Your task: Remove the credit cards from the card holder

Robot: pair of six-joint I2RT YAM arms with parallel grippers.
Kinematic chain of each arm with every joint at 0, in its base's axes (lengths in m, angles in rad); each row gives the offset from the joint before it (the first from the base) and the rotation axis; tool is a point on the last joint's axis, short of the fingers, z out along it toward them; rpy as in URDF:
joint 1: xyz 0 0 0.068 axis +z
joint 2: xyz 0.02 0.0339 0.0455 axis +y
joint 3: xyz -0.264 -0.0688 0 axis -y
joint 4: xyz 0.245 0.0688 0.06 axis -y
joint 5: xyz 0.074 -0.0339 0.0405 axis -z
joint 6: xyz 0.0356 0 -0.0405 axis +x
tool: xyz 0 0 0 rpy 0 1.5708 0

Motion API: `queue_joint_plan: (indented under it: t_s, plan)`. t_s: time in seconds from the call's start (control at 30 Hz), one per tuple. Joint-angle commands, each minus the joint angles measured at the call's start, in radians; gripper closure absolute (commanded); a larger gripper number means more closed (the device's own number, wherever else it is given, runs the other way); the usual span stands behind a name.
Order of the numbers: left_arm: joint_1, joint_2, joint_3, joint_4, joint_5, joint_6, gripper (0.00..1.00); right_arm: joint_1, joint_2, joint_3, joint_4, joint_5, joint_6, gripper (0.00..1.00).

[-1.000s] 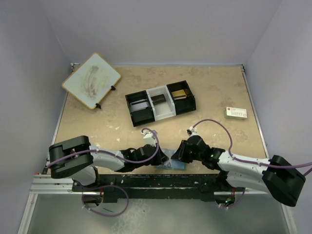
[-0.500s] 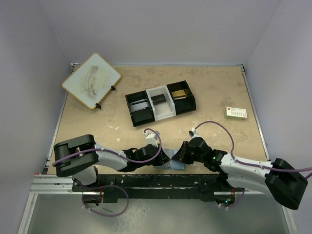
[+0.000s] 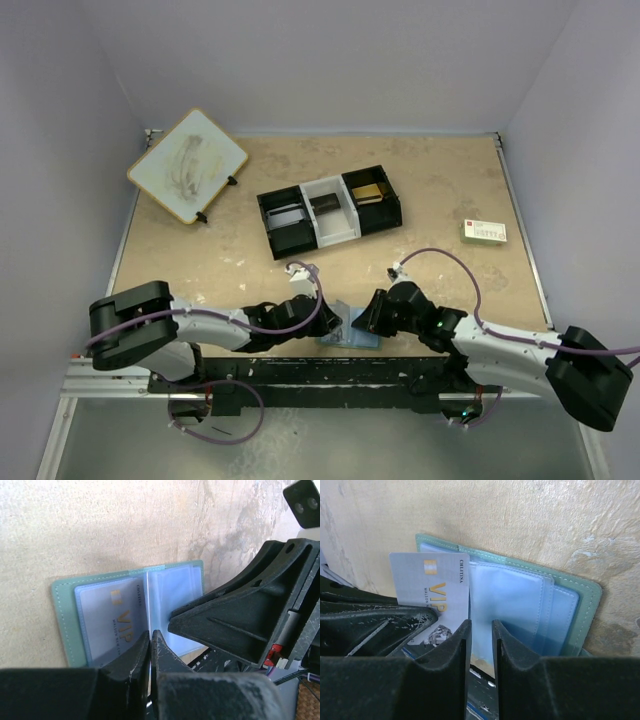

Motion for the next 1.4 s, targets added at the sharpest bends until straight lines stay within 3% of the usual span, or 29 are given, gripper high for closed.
queue_joint_plan:
  t_s: [0.0, 0.27, 0.47, 0.63, 0.9, 1.07, 1.37]
  plan:
    - [0.002, -0.049, -0.028, 0.009, -0.042, 0.021, 1.00, 0.001, -0.028, 0.047, -0.035, 0.044, -0.042, 0.73]
    - [0.004, -0.104, -0.101, 0.077, -0.036, 0.018, 1.00, -0.027, -0.047, 0.082, 0.037, 0.047, -0.085, 0.66]
    - [0.005, -0.117, -0.182, 0.211, -0.039, -0.043, 1.00, -0.100, 0.031, -0.003, 0.334, -0.178, -0.054, 0.63]
    - [0.005, -0.093, -0.190, 0.274, -0.028, -0.086, 1.00, -0.101, 0.121, -0.047, 0.500, -0.247, -0.024, 0.61]
    - [0.005, -0.063, -0.265, 0.444, -0.055, -0.193, 1.00, -0.101, 0.235, -0.060, 0.562, -0.269, -0.011, 0.57]
    - [0.005, -0.063, -0.248, 0.373, -0.056, -0.194, 1.00, -0.101, 0.265, -0.067, 0.551, -0.259, 0.005, 0.56]
    - [0.005, -0.067, -0.307, 0.459, -0.105, -0.290, 1.00, -0.101, 0.272, -0.113, 0.620, -0.245, 0.090, 0.55]
